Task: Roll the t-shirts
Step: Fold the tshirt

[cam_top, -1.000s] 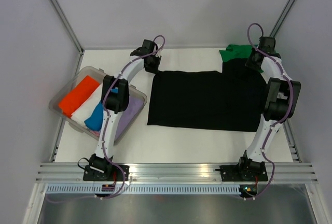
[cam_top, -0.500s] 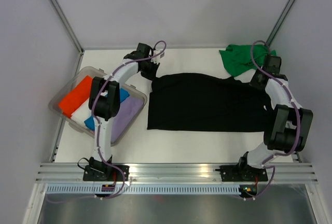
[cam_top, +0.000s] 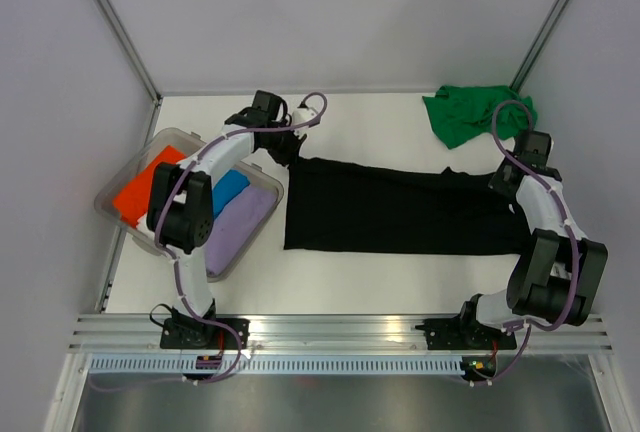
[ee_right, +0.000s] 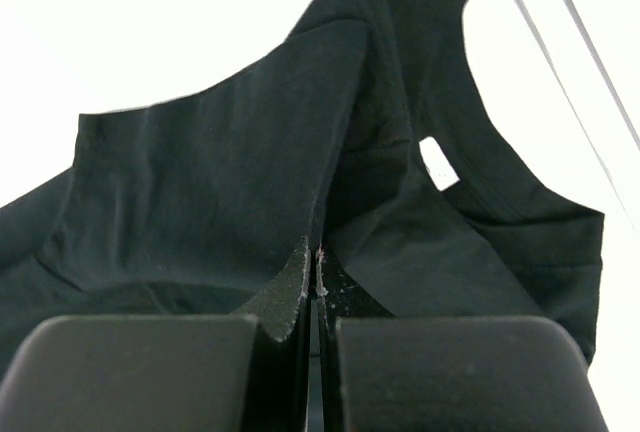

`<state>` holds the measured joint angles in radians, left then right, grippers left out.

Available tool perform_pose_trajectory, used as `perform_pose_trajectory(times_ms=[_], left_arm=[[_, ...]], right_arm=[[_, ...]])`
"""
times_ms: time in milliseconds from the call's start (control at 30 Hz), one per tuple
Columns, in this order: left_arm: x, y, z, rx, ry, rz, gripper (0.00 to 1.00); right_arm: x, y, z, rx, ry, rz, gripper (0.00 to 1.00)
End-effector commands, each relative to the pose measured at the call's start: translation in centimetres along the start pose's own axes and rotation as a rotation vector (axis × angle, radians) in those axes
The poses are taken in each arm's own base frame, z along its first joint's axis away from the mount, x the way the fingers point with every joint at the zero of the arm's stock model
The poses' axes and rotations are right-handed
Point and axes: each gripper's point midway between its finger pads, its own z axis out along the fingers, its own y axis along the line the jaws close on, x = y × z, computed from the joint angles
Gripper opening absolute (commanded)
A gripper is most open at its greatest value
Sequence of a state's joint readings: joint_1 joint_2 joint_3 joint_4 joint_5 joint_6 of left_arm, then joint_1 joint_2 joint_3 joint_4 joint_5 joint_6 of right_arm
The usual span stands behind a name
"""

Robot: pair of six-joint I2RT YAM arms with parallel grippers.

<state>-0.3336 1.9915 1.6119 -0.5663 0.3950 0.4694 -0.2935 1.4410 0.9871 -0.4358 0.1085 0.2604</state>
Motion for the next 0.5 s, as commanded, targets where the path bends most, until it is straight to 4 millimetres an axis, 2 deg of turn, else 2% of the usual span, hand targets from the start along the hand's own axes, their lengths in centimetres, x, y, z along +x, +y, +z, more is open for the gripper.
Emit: perform_pose_trajectory(times_ms=[0,33,100,200,333,400,433,467], left_arm=[[0.0,-1.9,-1.5,0.054,-0.035,0.154,0.02],[1.0,-2.9,-1.1,0.080,-0.015,0.187,0.02],[1.7,-3.6,-1.0,0.085,0.002,0.233,0.02],[3.4,-3.6,-0.4,0.085,0.048,0.242,0.02],[4.3,-3.9,-0.4,0.093,0.068,0.312,0.02],[4.8,-4.2,-0.5,0.096,0.090,0.341,0.13],[4.8,-4.4,-0.5,0.098,0.097,0.367,0.28],[5.0,-4.7,-0.7,0.109,0.111,0.375,0.36]], right_arm=[[1.0,-1.7,-0.6,0.055,0.009,0.037,0.00],[1.3,-1.9,-0.6,0.064,0.017,0.055,0.00],[2.8,-2.4,-0.2,0.084,0.061,0.071,0.00],[4.6,-2.7,0.2,0.098,0.113,0.093,0.00],[6.2,-3.6,0.4,0.150,0.147,0.103,0.02],[6.7,-4.2,0.4,0.179,0.163,0.102,0.11],[6.7,-4.6,0.4,0.205,0.160,0.106,0.17],[6.7,-4.8,0.3,0.217,0.164,0.106,0.25]])
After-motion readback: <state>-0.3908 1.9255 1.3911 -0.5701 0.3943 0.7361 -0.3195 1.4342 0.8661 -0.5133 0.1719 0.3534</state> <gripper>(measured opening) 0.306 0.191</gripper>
